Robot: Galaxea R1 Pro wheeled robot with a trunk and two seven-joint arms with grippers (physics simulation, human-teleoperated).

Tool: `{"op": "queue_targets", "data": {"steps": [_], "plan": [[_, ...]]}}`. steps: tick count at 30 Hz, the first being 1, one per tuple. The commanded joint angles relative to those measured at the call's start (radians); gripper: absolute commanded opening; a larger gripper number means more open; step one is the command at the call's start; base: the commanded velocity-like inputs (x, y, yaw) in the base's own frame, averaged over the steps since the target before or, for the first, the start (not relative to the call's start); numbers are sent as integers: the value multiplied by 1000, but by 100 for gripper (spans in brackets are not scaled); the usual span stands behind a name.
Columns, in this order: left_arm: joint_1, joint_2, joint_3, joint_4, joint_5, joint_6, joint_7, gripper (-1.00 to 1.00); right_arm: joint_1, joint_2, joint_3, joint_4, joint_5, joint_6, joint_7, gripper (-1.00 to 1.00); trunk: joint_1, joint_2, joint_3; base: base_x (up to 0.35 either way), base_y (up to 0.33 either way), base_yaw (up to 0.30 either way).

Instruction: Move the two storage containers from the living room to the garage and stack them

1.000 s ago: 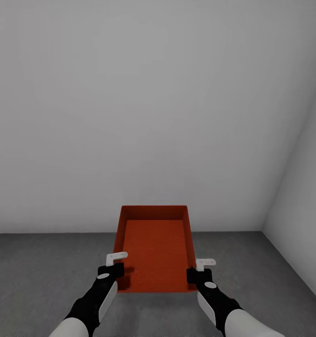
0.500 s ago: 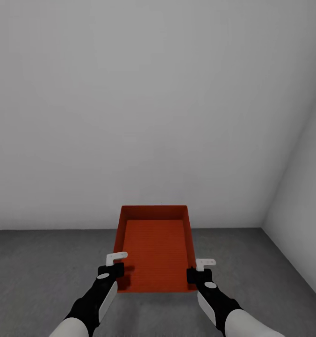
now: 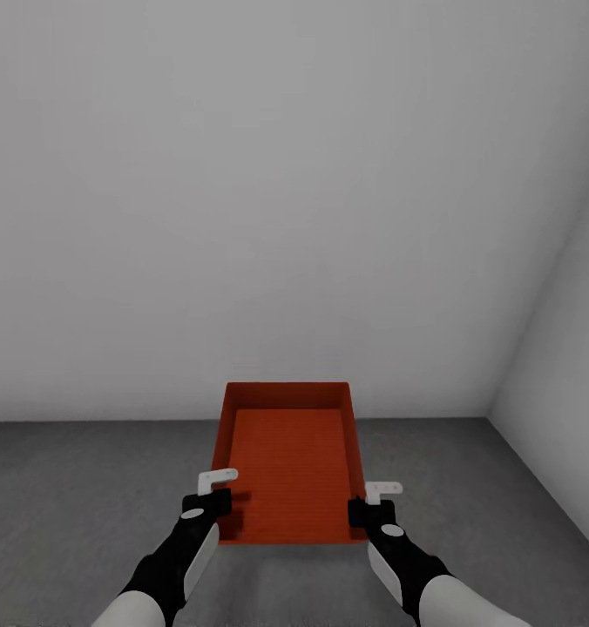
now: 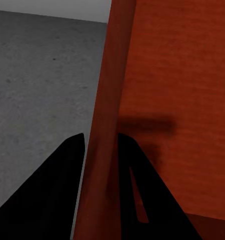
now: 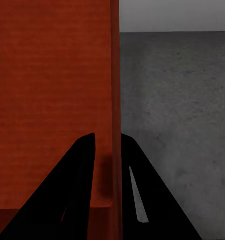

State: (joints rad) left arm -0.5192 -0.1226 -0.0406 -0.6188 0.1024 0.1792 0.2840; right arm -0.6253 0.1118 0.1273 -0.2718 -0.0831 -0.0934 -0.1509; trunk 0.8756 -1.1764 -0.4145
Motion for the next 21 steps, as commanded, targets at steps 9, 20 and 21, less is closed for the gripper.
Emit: {"op": "queue_targets", "data": {"steps": [9,20,21], "plan": [[-1,1,3,-11,-17,8,14,-100,-1,-8,-2,4,-14,-5,-41,-100,0,-1,-16,0,0,0],[-1,1,2,-10,-17,8,14,-100,-1,-9,-2,3,-14,-5,-41,-100,0,-1,-34,0,0,0],[-1,1,2,-9,-17,8,14,-100,-1,-9,-2,4,-14,-5,-41,-100,0,-1,-36,0,0,0]]}}
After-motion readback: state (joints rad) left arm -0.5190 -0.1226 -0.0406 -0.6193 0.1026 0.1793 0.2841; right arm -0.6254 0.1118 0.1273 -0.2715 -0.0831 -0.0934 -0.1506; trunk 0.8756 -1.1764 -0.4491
